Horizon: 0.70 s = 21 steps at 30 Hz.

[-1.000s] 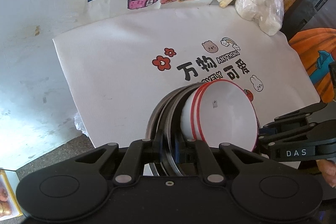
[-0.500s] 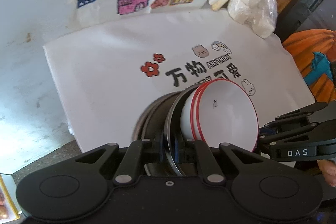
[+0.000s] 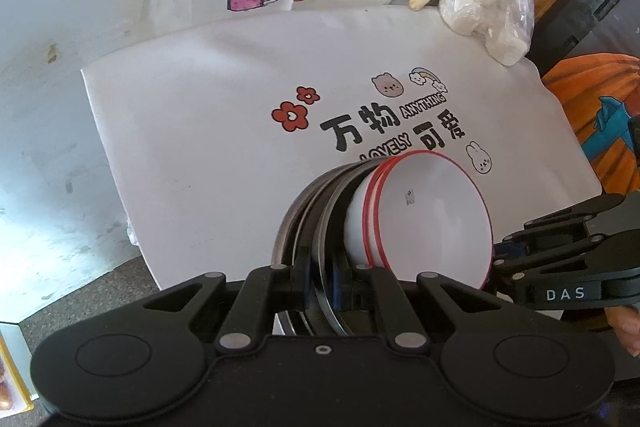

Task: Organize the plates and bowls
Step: 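Carry the steel bowl over the plate stack and lower it onto the plates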

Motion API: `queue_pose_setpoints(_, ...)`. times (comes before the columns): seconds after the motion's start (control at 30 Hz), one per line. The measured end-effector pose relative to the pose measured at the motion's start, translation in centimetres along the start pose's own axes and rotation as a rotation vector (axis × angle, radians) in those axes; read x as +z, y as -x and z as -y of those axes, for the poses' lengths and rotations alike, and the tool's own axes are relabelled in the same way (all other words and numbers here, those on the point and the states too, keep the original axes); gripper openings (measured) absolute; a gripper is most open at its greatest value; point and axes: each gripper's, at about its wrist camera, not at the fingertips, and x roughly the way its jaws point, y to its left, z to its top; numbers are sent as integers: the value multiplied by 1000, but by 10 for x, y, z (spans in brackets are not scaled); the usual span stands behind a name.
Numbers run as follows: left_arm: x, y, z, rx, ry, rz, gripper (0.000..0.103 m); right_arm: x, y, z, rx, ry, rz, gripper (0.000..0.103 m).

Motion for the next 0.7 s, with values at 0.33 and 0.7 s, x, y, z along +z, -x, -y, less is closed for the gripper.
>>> queue_pose_setpoints(0.33,0,2,0,12,1,-1,8,0,-4,1,23,-2,-10,21)
queue_pose_setpoints(0.7,0,1,-1,11,5,-4,8,0,-1,1,19,-1,-4,21)
